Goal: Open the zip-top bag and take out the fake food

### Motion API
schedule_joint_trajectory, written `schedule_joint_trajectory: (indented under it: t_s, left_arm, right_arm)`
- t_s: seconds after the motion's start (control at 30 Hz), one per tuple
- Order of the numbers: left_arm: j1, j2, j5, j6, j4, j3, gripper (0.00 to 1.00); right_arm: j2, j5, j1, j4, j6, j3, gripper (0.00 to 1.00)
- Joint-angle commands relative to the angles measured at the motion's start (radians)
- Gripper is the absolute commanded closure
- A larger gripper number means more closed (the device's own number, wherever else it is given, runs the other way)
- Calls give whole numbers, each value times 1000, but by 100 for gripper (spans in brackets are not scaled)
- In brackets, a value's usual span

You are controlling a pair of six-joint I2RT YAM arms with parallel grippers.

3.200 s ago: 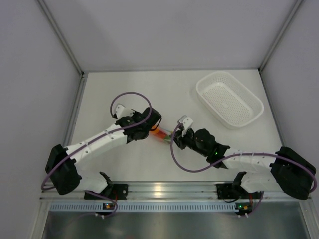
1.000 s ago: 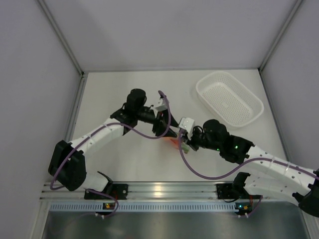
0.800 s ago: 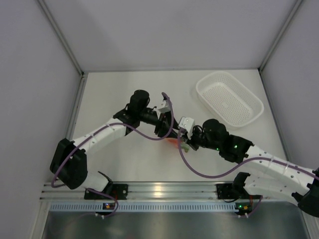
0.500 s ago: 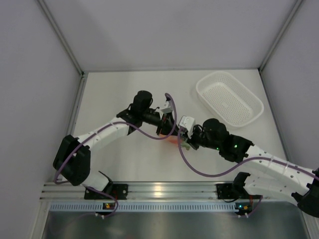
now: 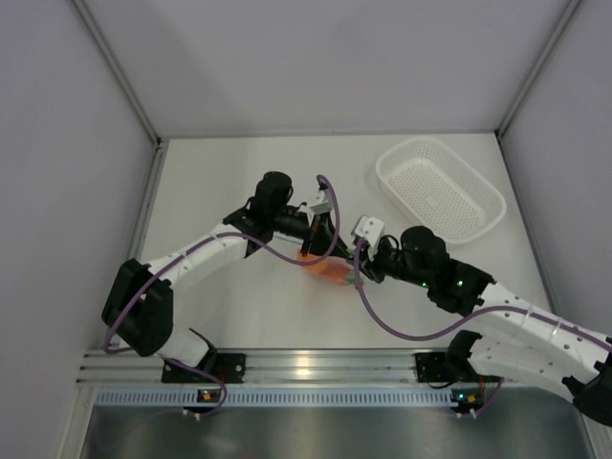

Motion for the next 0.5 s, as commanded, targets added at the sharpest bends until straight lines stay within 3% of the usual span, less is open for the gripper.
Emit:
schedule_joint_trajectory:
  t_s: [0.0,0.2,0.37,0.47]
  left_arm:
    - [-3,1,49,1,47,42,100]
    - [-3,-7,50,1,47,41,100]
    - [-1,-2,30,1,35,44,100]
    - [-1,9,-8,68,-88,74,100]
  right_arm:
    - [-11,-33,-31,95,18,3,80]
    - [13,-61,-45,114,23,4,100]
    - [6,-45,-48,170,47,-22,100]
    - [-8,62,-54,184,84,-45,100]
